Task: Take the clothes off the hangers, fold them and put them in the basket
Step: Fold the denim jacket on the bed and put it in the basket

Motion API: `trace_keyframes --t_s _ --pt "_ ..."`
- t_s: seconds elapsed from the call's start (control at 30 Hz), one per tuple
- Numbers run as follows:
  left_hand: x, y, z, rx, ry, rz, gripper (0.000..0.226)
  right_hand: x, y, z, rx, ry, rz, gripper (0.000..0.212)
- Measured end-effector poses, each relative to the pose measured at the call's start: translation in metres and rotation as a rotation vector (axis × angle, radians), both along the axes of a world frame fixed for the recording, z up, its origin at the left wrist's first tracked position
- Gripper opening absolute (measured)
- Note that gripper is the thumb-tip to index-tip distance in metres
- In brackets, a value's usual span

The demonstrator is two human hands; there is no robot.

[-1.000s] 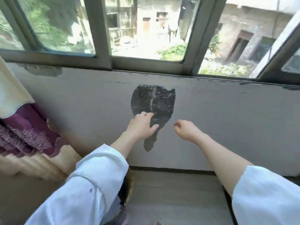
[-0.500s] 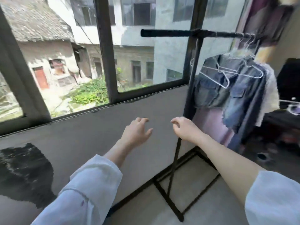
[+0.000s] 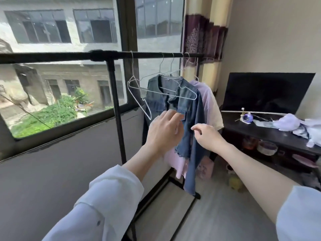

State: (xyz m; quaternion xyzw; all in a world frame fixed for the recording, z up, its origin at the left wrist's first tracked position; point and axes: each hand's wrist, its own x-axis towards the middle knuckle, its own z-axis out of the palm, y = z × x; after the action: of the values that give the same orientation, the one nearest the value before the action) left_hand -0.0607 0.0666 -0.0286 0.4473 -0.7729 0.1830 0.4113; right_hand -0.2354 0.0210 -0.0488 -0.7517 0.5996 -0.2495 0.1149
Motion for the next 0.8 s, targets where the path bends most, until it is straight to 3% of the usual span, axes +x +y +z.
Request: trace_keyframes --t_s 0.23,0.4,0.57,0.7,0.8 --pt "-0.030 -0.109 0.040 0.256 0.174 0.183 0.041 -0.017 -0.094 0.038 -0.151 -0.037 -0.001 0.037" --pt "-0.038 -0.208 0.050 0.261 0.126 0.230 0.045 -0.023 -0.185 0.065 -0.312 -0.034 -0.029 0.038" --pt "-0.051 -0.282 0.054 0.376 -0.157 0.326 0.044 -0.027 -0.247 0.083 -0.270 -0.126 0.030 0.032" --pt "-0.045 -0.309 0.046 0.284 -0.126 0.527 0.052 -0.024 -0.282 0.083 -0.143 -0.146 0.139 0.031" --pt "-0.033 -0.318 0.045 0.360 -0.125 0.601 0.039 -0.020 -0.302 0.081 -0.171 -0.045 0.180 0.026"
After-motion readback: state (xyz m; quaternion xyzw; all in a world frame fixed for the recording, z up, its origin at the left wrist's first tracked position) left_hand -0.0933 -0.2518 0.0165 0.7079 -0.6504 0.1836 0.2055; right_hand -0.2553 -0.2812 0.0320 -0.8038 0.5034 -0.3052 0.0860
